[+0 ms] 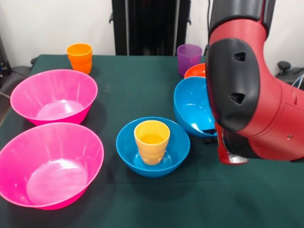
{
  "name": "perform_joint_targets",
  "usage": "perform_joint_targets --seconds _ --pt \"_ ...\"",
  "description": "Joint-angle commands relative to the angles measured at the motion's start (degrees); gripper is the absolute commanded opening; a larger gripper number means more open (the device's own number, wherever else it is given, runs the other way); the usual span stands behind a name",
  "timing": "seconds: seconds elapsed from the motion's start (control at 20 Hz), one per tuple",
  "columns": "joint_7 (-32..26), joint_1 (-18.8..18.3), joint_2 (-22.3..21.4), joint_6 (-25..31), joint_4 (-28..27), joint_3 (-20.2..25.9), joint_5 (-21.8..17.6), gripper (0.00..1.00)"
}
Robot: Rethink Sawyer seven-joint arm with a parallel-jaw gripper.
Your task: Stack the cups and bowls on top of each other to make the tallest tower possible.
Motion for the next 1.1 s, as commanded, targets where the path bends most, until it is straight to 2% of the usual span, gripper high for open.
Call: perform_joint_targets --seconds 0.05,0.2,0.35,0.45,0.5,0.6,0.65,0.9,0.95,1.1 --pt "-19.2 -0.8 -1.6 5.6 -6.0 3.5 -2.7 0.0" --pt "-21.1 -1.1 -2.8 6.0 -6.9 1.8 -4.5 0.0" --pt "-21.9 -1.2 -4.4 10.3 -7.6 0.4 -5.0 0.0" --pt "-22.4 -1.3 -5.8 15.0 -8.5 -2.1 -5.5 0.0" --pt "-22.8 -1.9 -6.5 18.0 -9.7 -4.9 -5.1 0.0" --pt "-23.6 -2.4 -7.2 20.5 -10.8 -7.8 -4.9 0.0" --pt "-23.4 -2.3 -7.2 20.5 -10.8 -7.8 -4.8 0.0" --pt "-23.5 -2.1 -7.3 15.8 -10.8 -8.2 -5.8 0.0" --pt "-22.7 -1.7 -7.1 13.8 -10.3 -7.1 -5.9 0.0" --pt "-23.4 -0.4 -7.5 2.8 -9.0 -1.9 -8.4 0.0"
